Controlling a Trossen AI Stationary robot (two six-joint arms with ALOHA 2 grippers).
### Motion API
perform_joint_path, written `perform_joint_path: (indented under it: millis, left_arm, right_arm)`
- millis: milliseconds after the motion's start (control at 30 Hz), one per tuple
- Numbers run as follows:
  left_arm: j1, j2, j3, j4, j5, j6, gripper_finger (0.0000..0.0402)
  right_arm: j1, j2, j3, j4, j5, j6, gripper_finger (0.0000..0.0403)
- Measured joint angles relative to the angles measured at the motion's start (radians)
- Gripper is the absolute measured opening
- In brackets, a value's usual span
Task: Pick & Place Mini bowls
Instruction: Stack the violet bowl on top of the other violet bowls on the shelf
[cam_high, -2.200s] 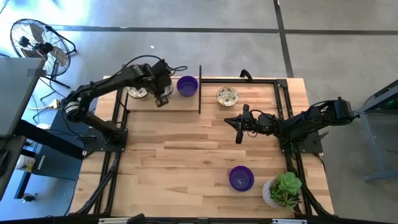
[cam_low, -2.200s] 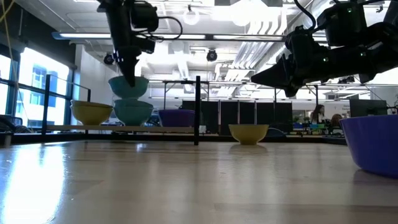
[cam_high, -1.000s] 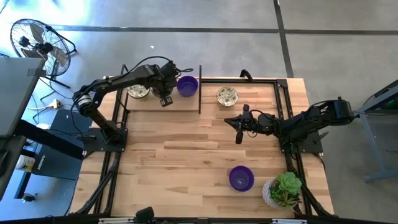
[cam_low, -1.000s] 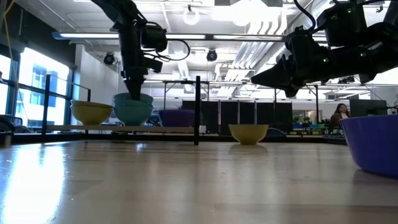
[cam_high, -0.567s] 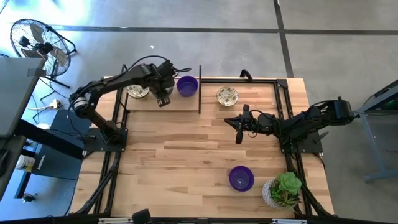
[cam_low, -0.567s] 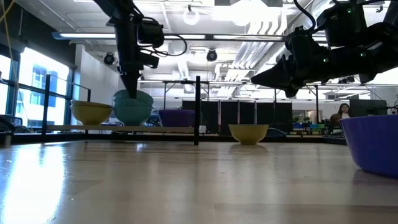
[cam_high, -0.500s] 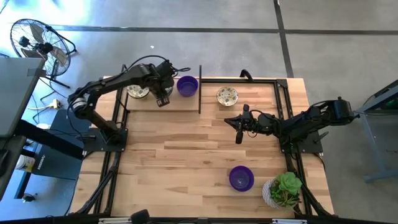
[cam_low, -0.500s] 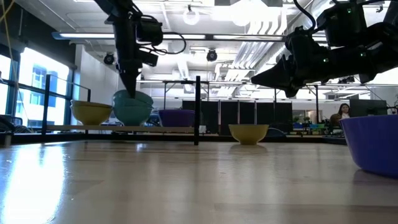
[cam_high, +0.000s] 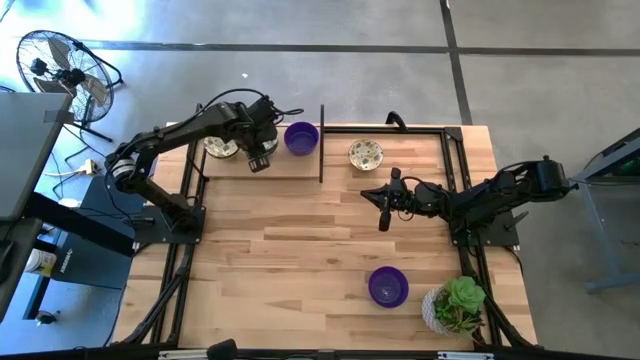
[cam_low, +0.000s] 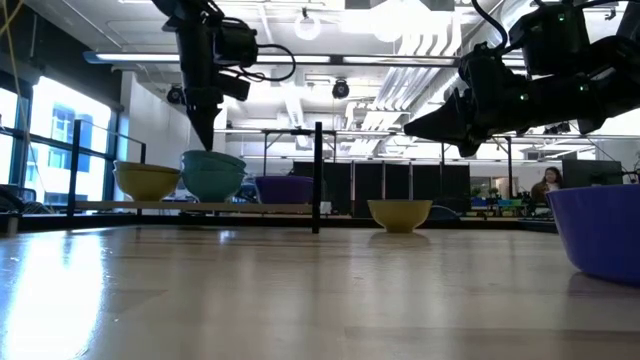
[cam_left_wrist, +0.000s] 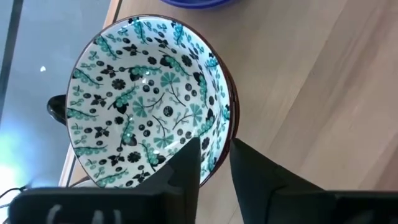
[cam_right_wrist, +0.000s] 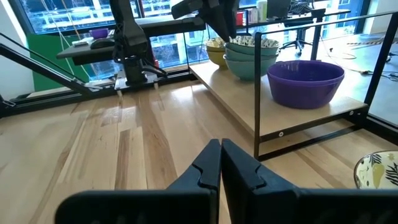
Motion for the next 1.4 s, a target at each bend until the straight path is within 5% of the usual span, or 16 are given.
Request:
perform_joint_path:
  millis: [300,833,1100,1400]
  left_arm:
    - [0.0,0.0,0.0,0.0,-0.003,0.0,0.0004]
    - [0.0,-0.075,-0.002,0.034,-0.037,-0.023,0.0001]
    - [-0.027,-0.31,-0.253,0.359,0.151,-0.146,0.0]
    - [-0.268,-0.484,-0.665,0.987,0.181,-0.242,0.0]
  right_arm:
    - [0.0,0.0,0.0,0.0,0.0,0.001,0.0002]
    - [0.0,0.0,0.0,0.0,0.0,0.007,0.0001]
    - [0.0,0.0,0.0,0.001,-0.006,0.007,0.0001]
    - [0.002,-0.002,0.0,0.016,-0.132,-0.031,0.0001]
